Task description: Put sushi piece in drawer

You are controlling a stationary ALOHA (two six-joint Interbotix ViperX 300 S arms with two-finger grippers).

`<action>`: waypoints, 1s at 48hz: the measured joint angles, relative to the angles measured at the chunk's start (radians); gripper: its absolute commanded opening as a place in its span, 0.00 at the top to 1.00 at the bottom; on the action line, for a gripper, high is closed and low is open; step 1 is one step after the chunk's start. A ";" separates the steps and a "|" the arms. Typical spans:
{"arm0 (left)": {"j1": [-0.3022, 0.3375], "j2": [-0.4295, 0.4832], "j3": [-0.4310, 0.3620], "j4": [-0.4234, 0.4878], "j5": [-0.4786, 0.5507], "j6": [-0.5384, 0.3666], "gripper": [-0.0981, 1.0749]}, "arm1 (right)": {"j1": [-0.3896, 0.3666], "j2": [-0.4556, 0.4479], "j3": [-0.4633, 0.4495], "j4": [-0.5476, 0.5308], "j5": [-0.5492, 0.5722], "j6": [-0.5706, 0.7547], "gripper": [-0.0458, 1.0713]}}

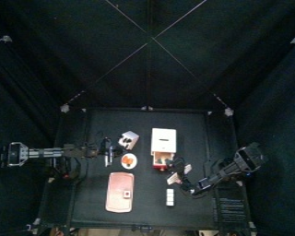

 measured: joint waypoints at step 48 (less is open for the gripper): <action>0.003 0.000 0.005 0.000 0.000 0.000 0.47 | -0.084 0.048 0.000 0.018 0.000 0.000 0.33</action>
